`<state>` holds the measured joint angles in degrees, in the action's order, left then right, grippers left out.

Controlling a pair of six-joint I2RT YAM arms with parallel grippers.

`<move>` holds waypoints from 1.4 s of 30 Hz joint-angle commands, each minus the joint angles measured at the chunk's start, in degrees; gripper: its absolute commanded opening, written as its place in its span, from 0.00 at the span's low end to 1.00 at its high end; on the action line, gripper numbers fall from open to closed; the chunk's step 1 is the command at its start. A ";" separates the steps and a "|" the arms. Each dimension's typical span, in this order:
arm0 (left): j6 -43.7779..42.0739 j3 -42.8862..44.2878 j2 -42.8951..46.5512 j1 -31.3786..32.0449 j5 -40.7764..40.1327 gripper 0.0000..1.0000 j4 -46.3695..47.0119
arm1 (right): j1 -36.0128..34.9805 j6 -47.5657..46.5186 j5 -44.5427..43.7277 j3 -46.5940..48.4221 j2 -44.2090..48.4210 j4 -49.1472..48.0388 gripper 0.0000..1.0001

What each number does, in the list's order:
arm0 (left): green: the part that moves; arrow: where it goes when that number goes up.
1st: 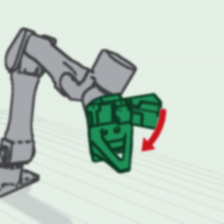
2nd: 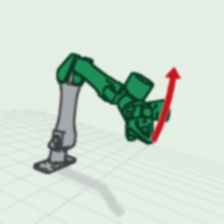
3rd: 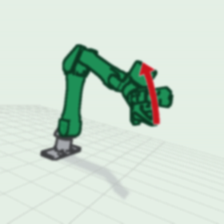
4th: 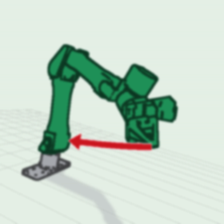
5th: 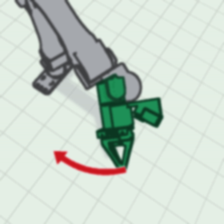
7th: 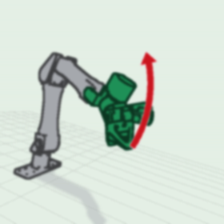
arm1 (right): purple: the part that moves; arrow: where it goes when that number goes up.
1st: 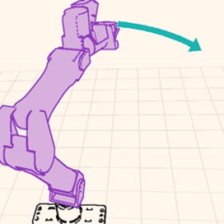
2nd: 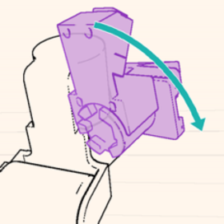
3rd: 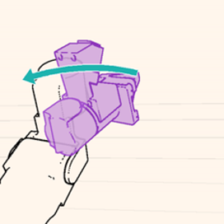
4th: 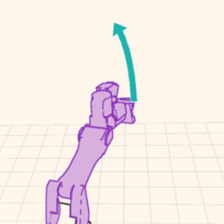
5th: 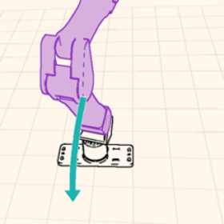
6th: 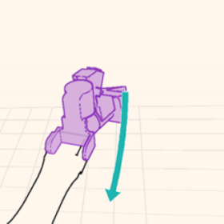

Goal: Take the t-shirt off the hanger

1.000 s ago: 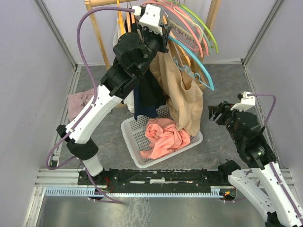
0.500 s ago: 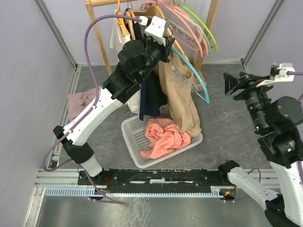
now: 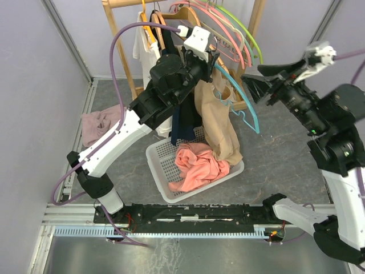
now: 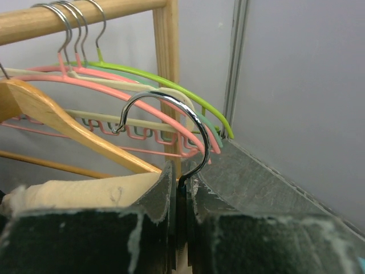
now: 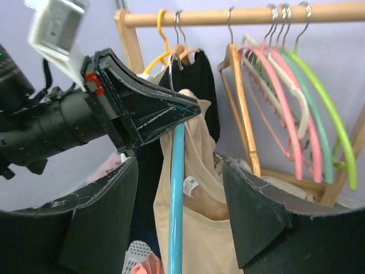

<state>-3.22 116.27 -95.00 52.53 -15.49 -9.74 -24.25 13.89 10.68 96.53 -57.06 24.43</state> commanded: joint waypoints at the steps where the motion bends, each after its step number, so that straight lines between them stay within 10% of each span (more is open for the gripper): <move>1: -0.41 2.46 -0.41 1.99 -1.31 0.03 3.50 | 0.00 -0.25 4.86 -0.02 -2.75 -1.02 0.68; 21: -1.95 7.95 -4.84 4.19 -4.33 0.03 2.11 | -0.02 -0.69 5.24 -6.88 -3.96 1.38 0.58; 37: -2.58 8.24 -4.21 4.46 -3.71 0.03 1.84 | -0.03 -1.32 4.07 -7.46 -2.98 1.87 0.05; 42: -3.04 6.58 -3.09 4.43 -3.79 0.40 1.31 | -0.09 -0.85 1.64 -7.75 -2.32 0.56 0.01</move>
<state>-4.54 121.51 -100.90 56.75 -19.16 -12.34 -23.99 13.17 12.95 88.66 -60.84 26.98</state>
